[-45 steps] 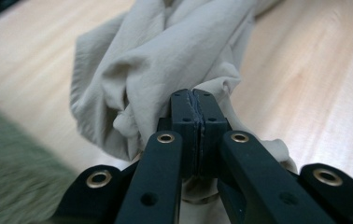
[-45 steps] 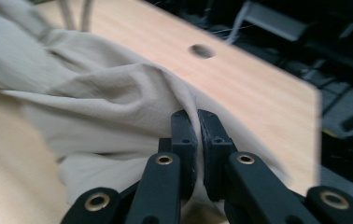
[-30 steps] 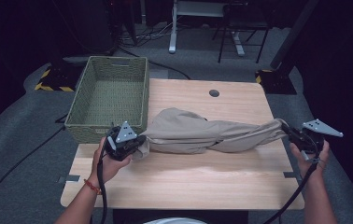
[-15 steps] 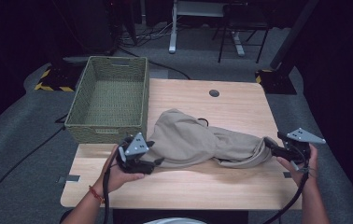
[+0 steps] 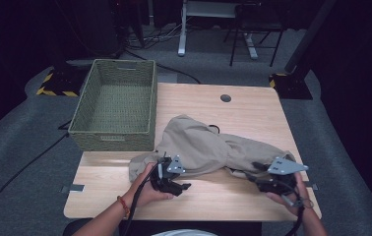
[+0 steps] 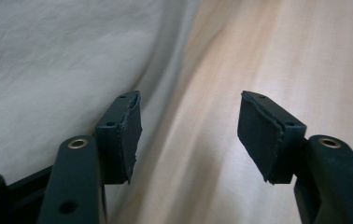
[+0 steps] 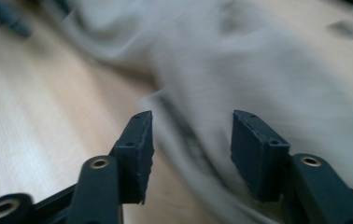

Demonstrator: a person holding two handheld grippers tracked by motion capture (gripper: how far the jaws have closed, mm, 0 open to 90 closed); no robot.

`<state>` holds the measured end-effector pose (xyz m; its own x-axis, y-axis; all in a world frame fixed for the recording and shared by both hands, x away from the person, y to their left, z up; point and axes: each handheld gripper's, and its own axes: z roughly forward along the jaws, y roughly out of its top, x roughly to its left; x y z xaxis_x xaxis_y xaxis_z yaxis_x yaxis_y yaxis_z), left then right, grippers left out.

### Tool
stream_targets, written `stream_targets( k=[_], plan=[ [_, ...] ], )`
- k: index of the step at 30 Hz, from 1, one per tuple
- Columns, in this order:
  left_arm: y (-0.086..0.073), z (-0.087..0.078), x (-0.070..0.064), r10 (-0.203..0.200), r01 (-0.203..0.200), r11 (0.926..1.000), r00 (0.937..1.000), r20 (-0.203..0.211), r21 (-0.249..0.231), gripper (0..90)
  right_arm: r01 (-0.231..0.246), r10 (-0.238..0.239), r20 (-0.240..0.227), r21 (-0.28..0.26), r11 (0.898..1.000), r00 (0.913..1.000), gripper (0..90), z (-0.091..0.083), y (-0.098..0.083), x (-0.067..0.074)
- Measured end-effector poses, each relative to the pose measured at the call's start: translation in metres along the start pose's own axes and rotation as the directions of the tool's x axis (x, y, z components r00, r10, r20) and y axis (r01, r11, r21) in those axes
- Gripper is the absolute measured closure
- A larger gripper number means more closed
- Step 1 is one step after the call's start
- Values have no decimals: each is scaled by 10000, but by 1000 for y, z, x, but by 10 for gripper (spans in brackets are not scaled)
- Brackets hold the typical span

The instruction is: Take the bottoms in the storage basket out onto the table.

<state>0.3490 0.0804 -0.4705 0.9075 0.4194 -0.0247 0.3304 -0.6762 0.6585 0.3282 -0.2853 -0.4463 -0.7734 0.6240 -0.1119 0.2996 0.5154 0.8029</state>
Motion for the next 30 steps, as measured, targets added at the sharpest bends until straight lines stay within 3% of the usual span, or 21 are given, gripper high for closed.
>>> stream_targets(
  k=[2,5,7,10,13,16,17,20,23,30],
  plan=[
    [1,4,3,-27,28,10000,9999,-141,26,436,390,-366,-379,642,9972,9986,498,22,-4,7],
    [4,13,9,-130,131,9999,9999,-64,66,498,325,-252,-739,990,9946,9969,496,41,-6,7],
    [6,17,12,-84,82,9997,9999,97,228,555,345,-265,-702,1154,9927,9972,496,49,-5,4],
    [10,28,16,-165,177,9979,9997,-192,624,639,259,-162,-740,1323,9909,9971,482,58,-3,0],
    [14,33,22,-360,373,9981,9990,-260,493,727,288,-184,-678,1566,9872,9975,445,68,-2,-3],
    [19,37,25,-391,411,9977,9985,-390,541,792,138,-105,-234,1471,9890,9997,399,72,2,-5],
    [20,37,25,-373,394,9976,9986,-384,575,839,107,-105,-26,1110,9938,9999,426,66,3,-1],
    [22,38,24,-183,203,9984,9991,-384,533,890,476,-456,-345,597,9971,9984,507,53,4,9],
    [24,37,24,-156,165,9991,9996,-233,398,897,689,-608,-799,1029,9923,9949,538,53,-2,16],
    [40,7,22,132,-161,9983,9985,-525,-554,898,434,-380,-389,1512,9875,9985,755,71,-4,0]
  ],
)
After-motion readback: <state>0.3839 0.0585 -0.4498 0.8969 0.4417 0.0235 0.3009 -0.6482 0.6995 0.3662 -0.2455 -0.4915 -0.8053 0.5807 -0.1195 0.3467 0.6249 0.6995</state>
